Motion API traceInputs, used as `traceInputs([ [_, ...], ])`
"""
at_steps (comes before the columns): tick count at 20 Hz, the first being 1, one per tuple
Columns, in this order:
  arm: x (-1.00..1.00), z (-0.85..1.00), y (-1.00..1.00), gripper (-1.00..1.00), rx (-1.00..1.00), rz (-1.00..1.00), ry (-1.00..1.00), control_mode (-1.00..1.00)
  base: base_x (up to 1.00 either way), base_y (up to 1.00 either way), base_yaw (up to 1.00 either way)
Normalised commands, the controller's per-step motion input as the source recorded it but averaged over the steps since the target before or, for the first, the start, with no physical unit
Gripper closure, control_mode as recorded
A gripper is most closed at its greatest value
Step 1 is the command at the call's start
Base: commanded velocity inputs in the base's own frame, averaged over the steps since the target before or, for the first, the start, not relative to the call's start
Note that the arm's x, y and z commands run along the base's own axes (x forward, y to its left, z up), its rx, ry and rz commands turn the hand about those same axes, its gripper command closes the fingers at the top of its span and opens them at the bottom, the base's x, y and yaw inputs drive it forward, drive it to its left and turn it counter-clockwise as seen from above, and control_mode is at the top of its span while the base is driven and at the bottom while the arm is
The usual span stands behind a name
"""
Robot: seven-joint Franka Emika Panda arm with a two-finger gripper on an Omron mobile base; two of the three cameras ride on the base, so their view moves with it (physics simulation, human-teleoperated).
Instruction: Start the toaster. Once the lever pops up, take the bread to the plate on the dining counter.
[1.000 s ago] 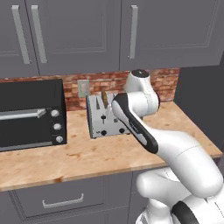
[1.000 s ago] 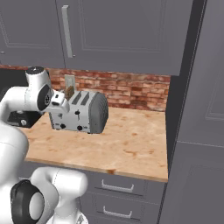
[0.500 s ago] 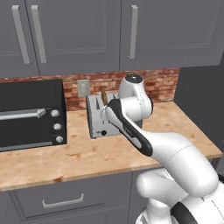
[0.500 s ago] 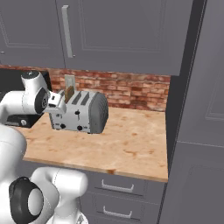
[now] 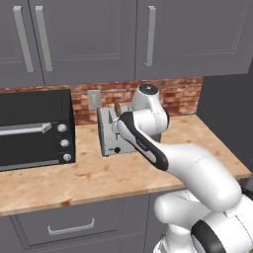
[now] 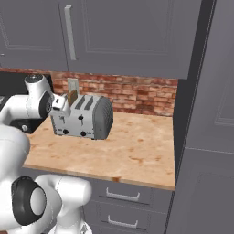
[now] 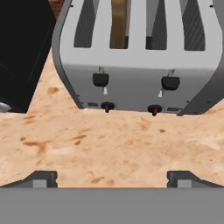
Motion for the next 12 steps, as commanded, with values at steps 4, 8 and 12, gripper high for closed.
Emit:
traceInputs([
  [4, 0.26, -0.04, 0.08, -1.00, 0.00, 0.00, -0.03, -1.00, 0.00, 0.00, 0.00],
  [8, 0.24, -0.07, 0.07, -1.00, 0.00, 0.00, -0.02, -1.00, 0.00, 0.00, 0.00],
  [12, 0.21, -0.06, 0.04, -1.00, 0.00, 0.00, -0.01, -1.00, 0.00, 0.00, 0.00],
])
